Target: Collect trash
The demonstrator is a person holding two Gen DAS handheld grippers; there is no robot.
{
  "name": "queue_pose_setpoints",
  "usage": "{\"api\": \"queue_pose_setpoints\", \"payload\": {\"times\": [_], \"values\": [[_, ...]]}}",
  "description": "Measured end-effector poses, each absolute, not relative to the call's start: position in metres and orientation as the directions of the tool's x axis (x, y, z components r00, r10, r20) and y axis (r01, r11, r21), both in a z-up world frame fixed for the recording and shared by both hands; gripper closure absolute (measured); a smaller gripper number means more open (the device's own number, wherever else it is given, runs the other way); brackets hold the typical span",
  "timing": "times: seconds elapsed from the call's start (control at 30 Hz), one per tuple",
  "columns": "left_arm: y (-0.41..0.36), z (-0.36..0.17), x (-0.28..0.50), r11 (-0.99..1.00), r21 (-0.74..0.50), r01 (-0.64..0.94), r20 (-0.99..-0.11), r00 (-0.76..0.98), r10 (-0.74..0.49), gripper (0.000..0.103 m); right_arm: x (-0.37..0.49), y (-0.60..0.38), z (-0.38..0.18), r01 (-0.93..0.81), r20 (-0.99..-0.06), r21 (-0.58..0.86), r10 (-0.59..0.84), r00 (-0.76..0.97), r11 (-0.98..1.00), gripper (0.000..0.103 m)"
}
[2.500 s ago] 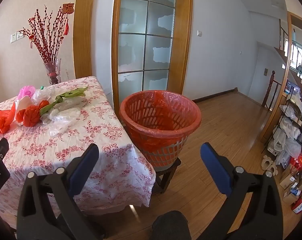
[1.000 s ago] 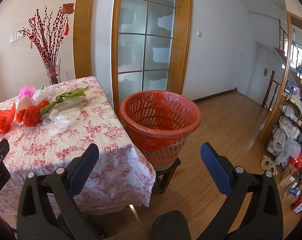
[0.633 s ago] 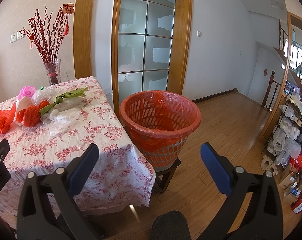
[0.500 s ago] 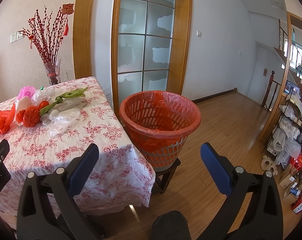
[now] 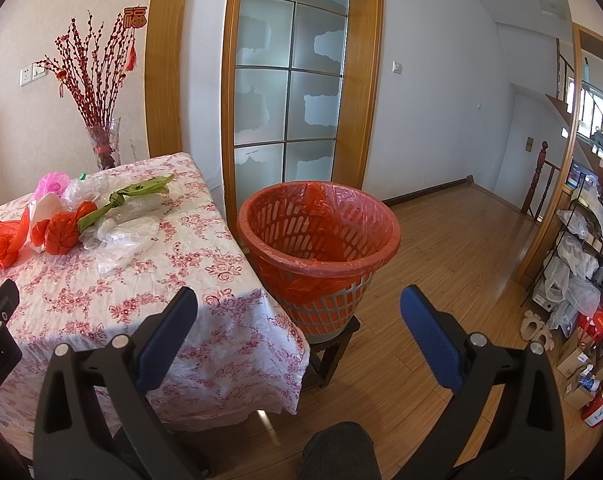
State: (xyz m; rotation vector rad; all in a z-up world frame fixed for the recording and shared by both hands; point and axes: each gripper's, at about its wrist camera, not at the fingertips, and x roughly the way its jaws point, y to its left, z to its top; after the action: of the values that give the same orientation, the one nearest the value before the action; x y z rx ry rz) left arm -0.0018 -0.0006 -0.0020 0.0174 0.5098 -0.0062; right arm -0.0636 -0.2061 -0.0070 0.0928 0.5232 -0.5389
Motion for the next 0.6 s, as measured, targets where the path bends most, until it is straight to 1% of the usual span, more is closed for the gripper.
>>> {"api": "queue_pose_setpoints", "payload": {"times": [0.33, 0.6], "values": [[0.004, -0.006, 0.003, 1.000, 0.003, -0.008, -0.501, 0.865, 0.008, 0.002, -0.052, -0.207, -0.010, 0.509, -0.511, -0.058, -0.464, 0.724, 0.859, 0.004], [0.035, -0.016, 0.027, 0.995, -0.015, -0.101, -0.526, 0.847, 0.078, 0.002, -0.022, -0.197, -0.014, 0.448, -0.528, -0.046, -0.402, 0.748, 0.893, 0.004]]}}
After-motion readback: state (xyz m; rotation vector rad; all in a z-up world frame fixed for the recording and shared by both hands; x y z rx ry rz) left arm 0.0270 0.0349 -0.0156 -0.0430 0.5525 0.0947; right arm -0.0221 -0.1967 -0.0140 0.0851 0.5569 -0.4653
